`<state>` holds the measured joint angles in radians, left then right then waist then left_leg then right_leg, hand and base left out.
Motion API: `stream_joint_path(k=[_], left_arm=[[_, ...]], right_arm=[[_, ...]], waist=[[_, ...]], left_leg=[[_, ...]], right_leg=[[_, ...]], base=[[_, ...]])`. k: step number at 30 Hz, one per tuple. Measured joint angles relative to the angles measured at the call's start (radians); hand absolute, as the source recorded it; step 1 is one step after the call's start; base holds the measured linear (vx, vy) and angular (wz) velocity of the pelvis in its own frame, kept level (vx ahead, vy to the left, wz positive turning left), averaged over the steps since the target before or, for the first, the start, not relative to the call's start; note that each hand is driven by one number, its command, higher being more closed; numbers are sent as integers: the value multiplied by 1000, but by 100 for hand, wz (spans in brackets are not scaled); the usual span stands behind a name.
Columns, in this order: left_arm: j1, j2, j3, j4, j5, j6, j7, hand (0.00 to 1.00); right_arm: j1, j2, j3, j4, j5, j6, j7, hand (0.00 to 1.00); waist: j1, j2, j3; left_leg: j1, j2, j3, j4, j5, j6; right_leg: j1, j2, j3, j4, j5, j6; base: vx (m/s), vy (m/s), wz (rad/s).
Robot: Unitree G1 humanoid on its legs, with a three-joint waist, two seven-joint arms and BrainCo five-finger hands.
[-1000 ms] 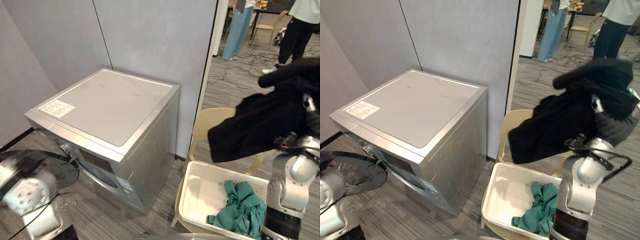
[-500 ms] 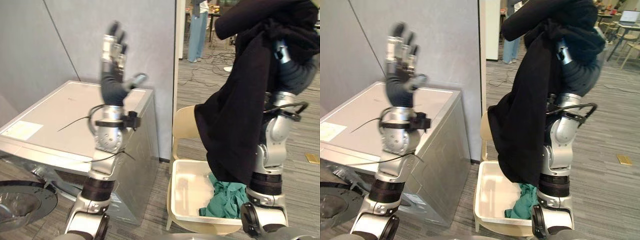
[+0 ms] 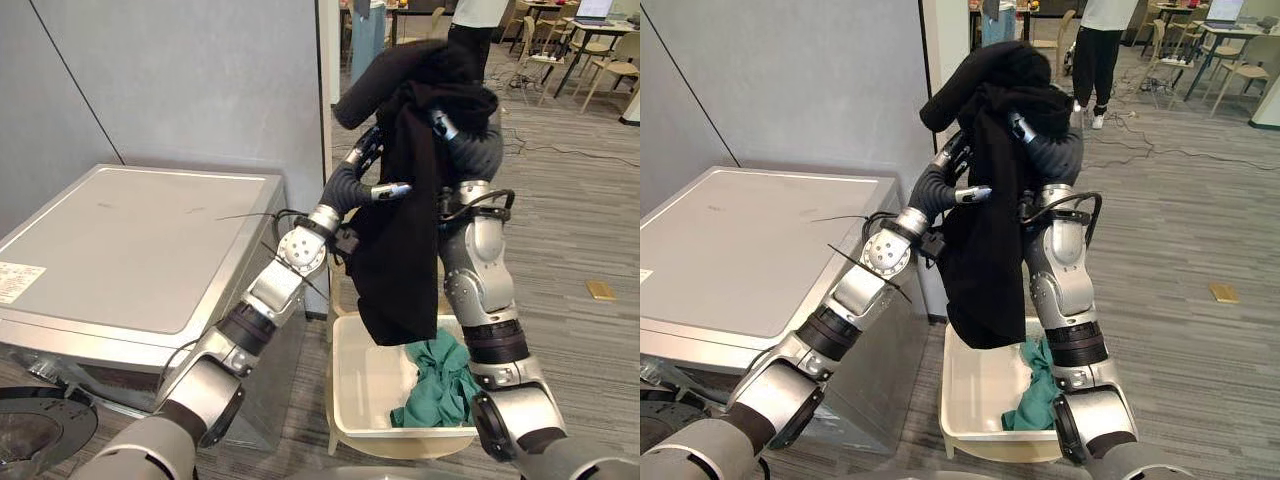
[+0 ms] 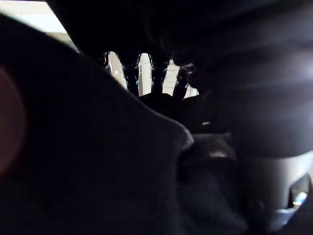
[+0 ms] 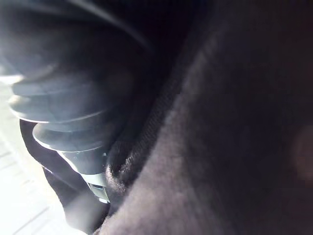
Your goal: Pick up the laundry basket with both hands and put the clothes into the washing machine.
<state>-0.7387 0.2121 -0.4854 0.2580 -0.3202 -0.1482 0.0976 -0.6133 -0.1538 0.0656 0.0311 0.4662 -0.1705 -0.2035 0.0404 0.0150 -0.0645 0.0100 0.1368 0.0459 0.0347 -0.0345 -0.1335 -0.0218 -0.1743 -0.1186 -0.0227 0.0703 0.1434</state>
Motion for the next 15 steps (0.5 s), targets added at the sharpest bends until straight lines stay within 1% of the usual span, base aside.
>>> stream_joint_path(k=[3, 4, 5, 9, 10, 15], left_arm=[[-40, -3, -35, 30, 1, 14, 12, 0], [-41, -3, -35, 31, 2, 15, 14, 0], [-44, -3, -35, 34, 4, 15, 14, 0], [-95, -13, -37, 69, 9, 25, 17, 0], [-112, -13, -37, 69, 9, 27, 18, 100], [-140, -14, -45, 69, -24, 31, 32, 100]], right_arm=[[-10, 5, 18, 8, 5, 5, 11, 100], [-23, 10, 28, 24, 5, 5, 12, 100], [-29, 9, 33, 28, 5, 6, 12, 100], [-32, 8, 48, 28, 7, 7, 13, 100], [-32, 8, 52, 28, 7, 7, 14, 100], [-33, 4, 59, 28, 17, 6, 32, 100]], waist=[[-6, -10, 10], [-20, -12, 11], [-24, -13, 13], [-26, -20, 29], [-27, -20, 36], [-32, -19, 37]], left_leg=[[0, 0, -5, 0, 0, 0], [0, 0, -5, 0, 0, 0], [0, 0, -5, 0, 0, 0], [-3, -1, -4, 0, 0, 0], [-4, -1, -4, 0, 0, 0], [-10, -2, -5, 0, 0, 0]], right_leg=[[0, 1, 1, -1, 1, -1], [0, 1, 2, -2, 2, -1], [0, 1, 2, -3, 3, 0], [0, 1, 7, -20, 17, -2], [0, 1, 8, -23, 20, -3], [0, 2, 7, -37, 28, -2]], base=[[-21, -5, 0], [-31, -5, -1], [-32, -4, -2], [-37, -4, -5], [-41, -4, -3], [-7, -1, -1]])
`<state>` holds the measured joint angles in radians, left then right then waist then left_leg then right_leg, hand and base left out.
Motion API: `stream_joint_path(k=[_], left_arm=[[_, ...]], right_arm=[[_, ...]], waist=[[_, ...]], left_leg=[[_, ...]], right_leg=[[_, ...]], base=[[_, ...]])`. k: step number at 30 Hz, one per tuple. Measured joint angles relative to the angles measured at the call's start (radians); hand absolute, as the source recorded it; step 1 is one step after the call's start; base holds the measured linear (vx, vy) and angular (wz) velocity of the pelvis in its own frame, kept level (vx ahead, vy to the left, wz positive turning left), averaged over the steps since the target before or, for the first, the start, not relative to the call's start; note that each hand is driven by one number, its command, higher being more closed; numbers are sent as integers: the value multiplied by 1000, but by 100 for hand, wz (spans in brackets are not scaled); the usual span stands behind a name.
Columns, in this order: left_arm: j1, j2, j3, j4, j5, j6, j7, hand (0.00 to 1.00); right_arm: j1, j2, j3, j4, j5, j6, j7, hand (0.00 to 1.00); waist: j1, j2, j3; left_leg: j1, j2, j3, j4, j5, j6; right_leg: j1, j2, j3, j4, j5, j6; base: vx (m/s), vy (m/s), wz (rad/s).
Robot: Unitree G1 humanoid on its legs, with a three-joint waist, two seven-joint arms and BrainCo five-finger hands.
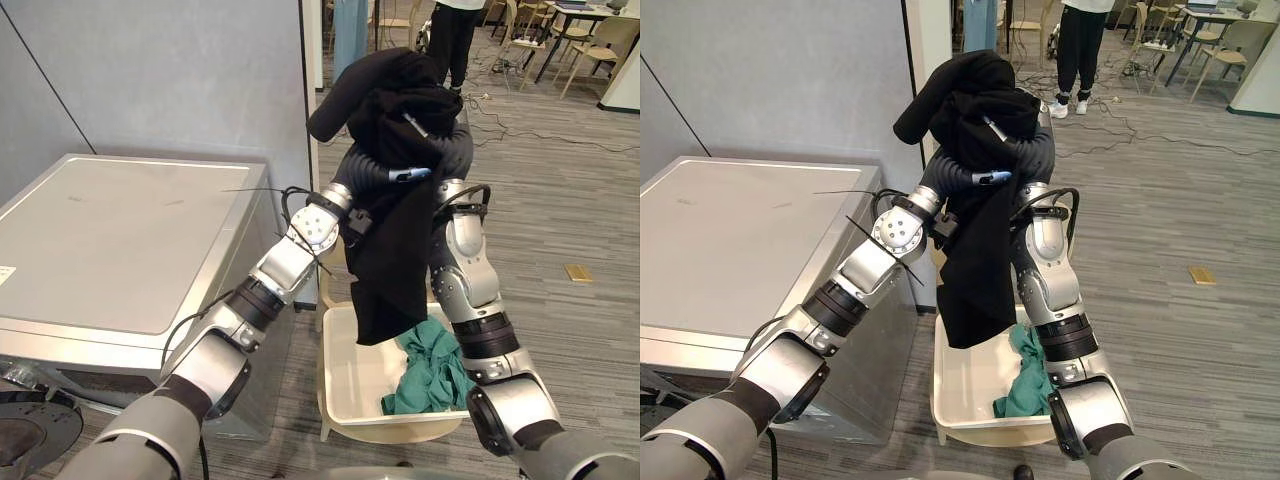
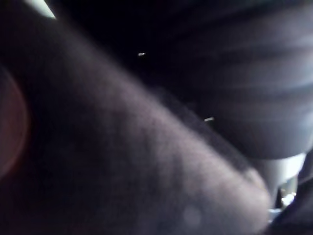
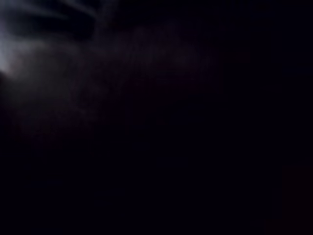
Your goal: Pick up the laundry basket with both hands and put the clothes into the washing machine.
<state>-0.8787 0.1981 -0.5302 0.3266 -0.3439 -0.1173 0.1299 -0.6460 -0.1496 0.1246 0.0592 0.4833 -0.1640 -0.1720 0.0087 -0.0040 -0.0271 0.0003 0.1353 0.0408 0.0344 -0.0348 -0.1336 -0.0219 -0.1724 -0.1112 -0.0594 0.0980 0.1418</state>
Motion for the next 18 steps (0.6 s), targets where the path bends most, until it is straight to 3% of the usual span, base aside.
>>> stream_joint_path(k=[8, 9, 18], left_arm=[[-16, 7, 23, 25, -43, 2, 30, 100], [-16, 7, 24, 25, -45, 2, 32, 100], [-16, 11, 32, 24, -45, 13, 20, 100]], right_arm=[[0, -11, 23, -1, 22, -2, 1, 100], [0, -12, 24, -2, 22, -3, 1, 0], [68, -13, 0, -66, 22, 1, 10, 0]], waist=[[-25, -6, 5], [-28, -11, 8], [-28, -19, 19]], left_leg=[[0, 0, -3, 0, 0, 0], [0, 0, -3, 0, 0, 0], [-1, -1, -3, -3, 0, 0]], right_leg=[[0, 0, 0, -1, 0, 0], [0, 0, 1, -3, 2, -1], [4, 0, 0, -14, 8, 0]], base=[[-9, -2, 0], [-31, -6, -1], [-3, -1, 0]])
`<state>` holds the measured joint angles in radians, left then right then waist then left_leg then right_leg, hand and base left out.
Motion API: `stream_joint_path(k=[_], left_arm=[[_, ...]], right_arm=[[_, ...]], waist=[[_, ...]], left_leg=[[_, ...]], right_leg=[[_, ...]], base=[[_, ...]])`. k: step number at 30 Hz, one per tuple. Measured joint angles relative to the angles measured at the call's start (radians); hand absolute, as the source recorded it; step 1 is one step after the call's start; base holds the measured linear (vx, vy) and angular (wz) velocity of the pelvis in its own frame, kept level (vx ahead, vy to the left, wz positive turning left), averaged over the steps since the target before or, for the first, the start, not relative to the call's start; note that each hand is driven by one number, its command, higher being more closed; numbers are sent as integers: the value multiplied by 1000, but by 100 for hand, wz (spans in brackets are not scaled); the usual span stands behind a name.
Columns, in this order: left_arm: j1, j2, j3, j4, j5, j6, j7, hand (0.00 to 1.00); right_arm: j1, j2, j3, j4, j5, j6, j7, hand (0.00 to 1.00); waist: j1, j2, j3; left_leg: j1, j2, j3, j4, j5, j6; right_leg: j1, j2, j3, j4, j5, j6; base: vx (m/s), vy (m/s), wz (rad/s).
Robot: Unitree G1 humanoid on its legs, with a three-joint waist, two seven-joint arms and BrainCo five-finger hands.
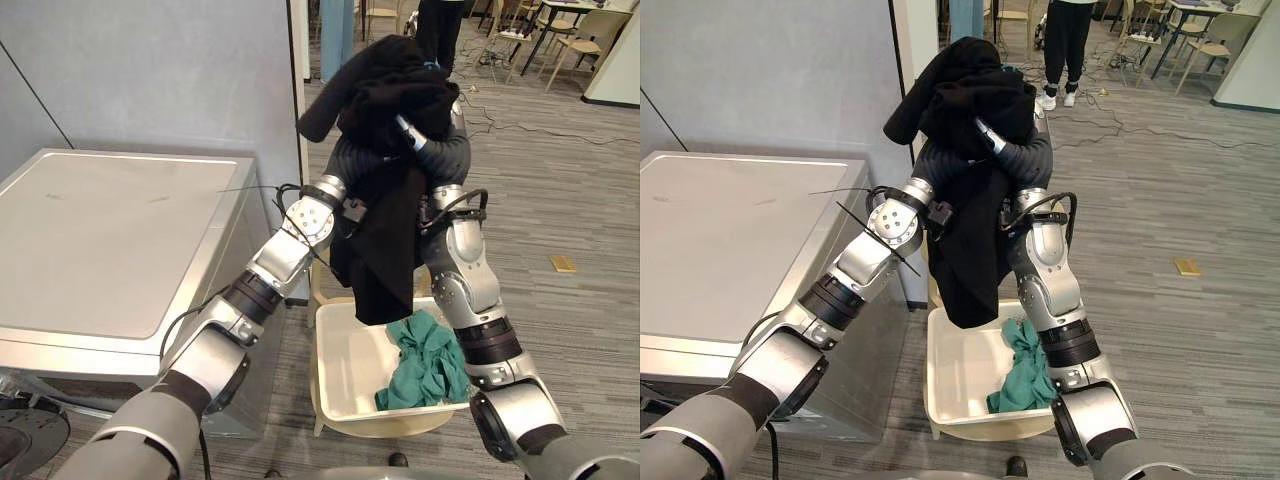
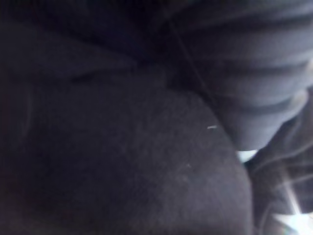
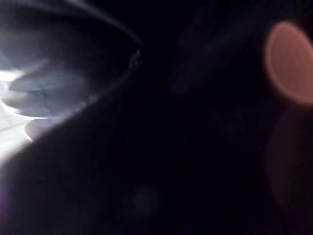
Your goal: Pick up the laundry basket with both hands and put the clothes into the washing machine.
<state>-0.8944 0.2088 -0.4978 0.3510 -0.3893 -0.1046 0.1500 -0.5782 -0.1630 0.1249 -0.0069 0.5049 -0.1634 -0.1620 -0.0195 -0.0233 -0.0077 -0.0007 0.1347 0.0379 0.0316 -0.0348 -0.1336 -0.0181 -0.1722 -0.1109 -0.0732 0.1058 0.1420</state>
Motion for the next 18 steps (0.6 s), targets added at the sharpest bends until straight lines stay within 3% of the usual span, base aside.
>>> stream_joint_path(k=[4, 8, 11, 14, 18], left_arm=[[24, 5, 105, -15, 10, 0, -15, 100], [171, 104, 291, -150, 37, -1, -12, 100], [282, 158, 394, -244, 54, -1, -5, 100], [451, 188, 554, -436, 95, -4, 7, 100], [653, 199, 751, -670, 172, -46, 18, 100]], right_arm=[[110, 4, -121, -89, -1, 13, 8, 0], [224, -3, -371, -188, -7, -19, -30, 0], [298, -6, -479, -226, -15, -33, -54, 0], [402, -7, -561, -268, -45, -34, -72, 0], [529, 0, -647, -358, -50, -36, -79, 0]], waist=[[3, 3, 2], [0, 14, 9], [0, 19, 13], [7, 23, 15], [17, 23, 15]], left_leg=[[1, 0, 1, -4, 0, 0], [13, 0, 6, -17, 0, 0], [15, 0, 6, -18, 0, 0], [21, 0, 7, -23, 0, 0], [34, 1, 5, -30, -1, -1]], right_leg=[[-2, 1, 0, 2, 0, 0], [-2, 2, 1, 6, -2, 3], [-2, 1, 0, 10, -5, 5], [-3, 0, -1, 18, -11, 5], [8, -3, -15, 37, -31, 8]], base=[[0, 0, 0], [-13, -5, -5], [0, 0, 0], [0, 0, 0], [-9, -7, 10]])
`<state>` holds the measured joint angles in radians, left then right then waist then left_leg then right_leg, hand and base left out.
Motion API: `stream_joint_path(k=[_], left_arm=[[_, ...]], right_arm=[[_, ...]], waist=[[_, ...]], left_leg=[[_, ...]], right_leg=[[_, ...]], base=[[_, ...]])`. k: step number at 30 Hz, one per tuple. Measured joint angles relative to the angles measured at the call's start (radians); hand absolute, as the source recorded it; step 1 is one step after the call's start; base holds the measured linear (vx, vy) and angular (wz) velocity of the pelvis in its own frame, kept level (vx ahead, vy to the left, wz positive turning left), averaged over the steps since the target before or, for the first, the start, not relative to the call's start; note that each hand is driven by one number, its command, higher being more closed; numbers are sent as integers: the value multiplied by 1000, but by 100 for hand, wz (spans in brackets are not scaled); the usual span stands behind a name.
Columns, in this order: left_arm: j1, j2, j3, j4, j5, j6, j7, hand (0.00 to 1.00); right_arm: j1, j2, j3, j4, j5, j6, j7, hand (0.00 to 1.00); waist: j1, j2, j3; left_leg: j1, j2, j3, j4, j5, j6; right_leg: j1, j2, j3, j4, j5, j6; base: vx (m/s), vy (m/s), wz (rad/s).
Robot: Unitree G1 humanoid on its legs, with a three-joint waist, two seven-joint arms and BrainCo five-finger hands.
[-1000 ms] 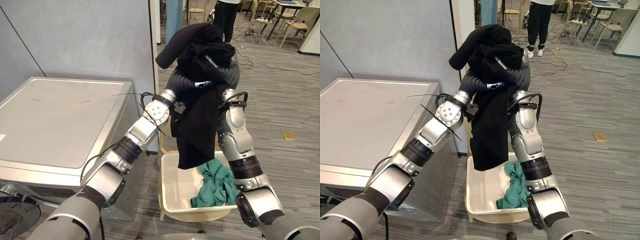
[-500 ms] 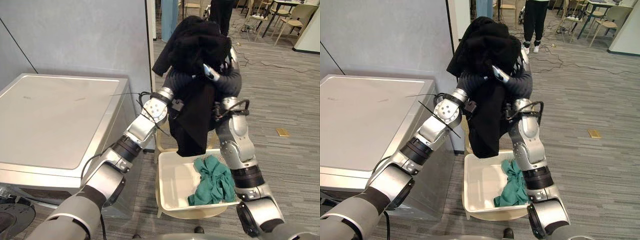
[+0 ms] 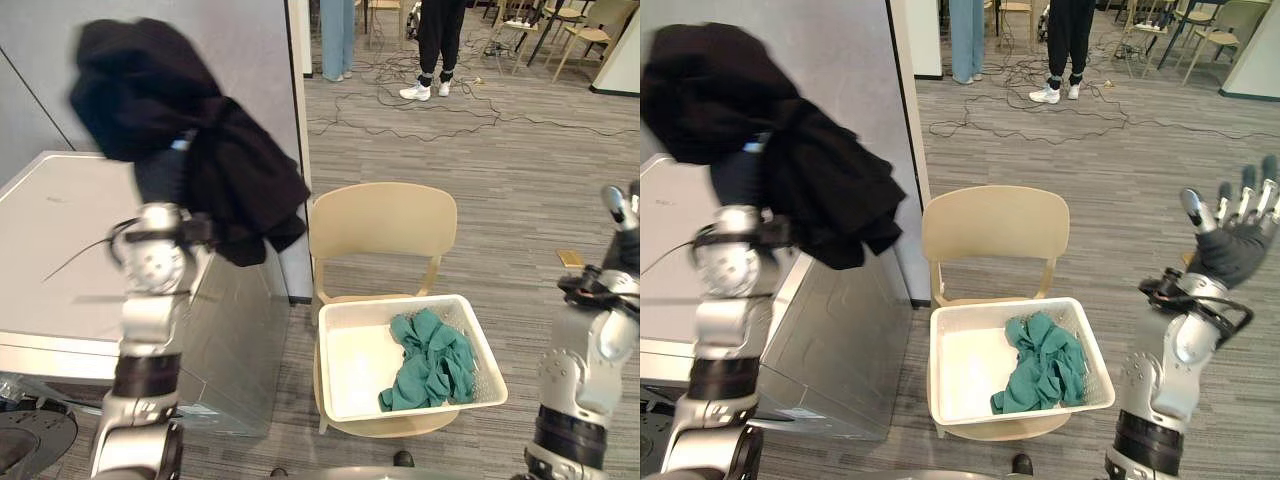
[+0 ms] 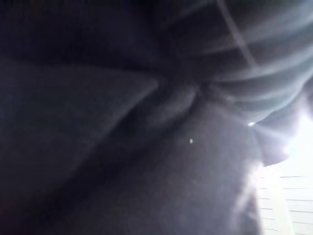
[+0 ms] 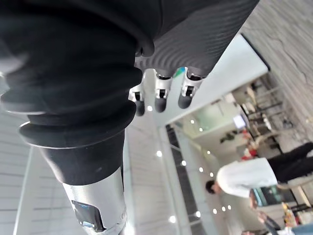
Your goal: Pick up the laundry basket with both hands and put the clothes into the washing machine.
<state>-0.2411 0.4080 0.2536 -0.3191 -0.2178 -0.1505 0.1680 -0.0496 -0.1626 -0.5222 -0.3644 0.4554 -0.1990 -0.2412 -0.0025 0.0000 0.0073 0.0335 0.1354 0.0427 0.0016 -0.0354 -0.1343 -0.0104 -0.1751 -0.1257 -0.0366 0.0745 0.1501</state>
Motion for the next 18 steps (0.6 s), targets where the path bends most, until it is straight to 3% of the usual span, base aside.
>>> stream_joint_path(k=[4, 7, 11, 13, 16, 18], left_arm=[[269, -13, 313, -176, 44, -56, 38, 100], [466, -118, 529, -243, 58, -59, 61, 100], [619, -272, 639, -252, 95, -51, 97, 100], [664, -314, 663, -243, 95, -50, 98, 100], [704, -385, 704, -106, 94, -47, 95, 100], [695, -427, 699, 70, 89, -13, 92, 100]], right_arm=[[159, 45, -192, -30, -25, -11, -11, 0], [278, 127, -309, -35, -71, -9, -23, 0], [392, 228, -352, -29, -113, 28, -43, 0], [422, 263, -356, -2, -112, 37, -40, 0], [451, 279, -377, 102, -102, 56, -38, 0], [449, 289, -395, 231, -89, 57, -38, 0]], waist=[[22, 3, -3], [33, 10, -9], [44, 18, -27], [44, 16, -33], [47, 24, -52], [46, 29, -69]], left_leg=[[6, 3, -9, -3, -6, -3], [-5, 3, -17, -1, -7, -3], [-6, 5, -33, 10, -16, -1], [-8, 7, -35, 18, -23, -2], [-9, 7, -36, 17, -35, -4], [-8, 7, -38, 16, -33, -5]], right_leg=[[7, -2, -17, 19, -26, 2], [8, -5, -40, 19, -31, 2], [25, -7, -66, 27, -45, 3], [25, -8, -67, 45, -59, 3], [23, -11, -77, 53, -83, 6], [24, -11, -81, 55, -83, 5]], base=[[9, -10, 12], [21, -4, 14], [11, -8, 15], [-28, -10, 13], [-33, -8, 8], [11, -5, 4]])
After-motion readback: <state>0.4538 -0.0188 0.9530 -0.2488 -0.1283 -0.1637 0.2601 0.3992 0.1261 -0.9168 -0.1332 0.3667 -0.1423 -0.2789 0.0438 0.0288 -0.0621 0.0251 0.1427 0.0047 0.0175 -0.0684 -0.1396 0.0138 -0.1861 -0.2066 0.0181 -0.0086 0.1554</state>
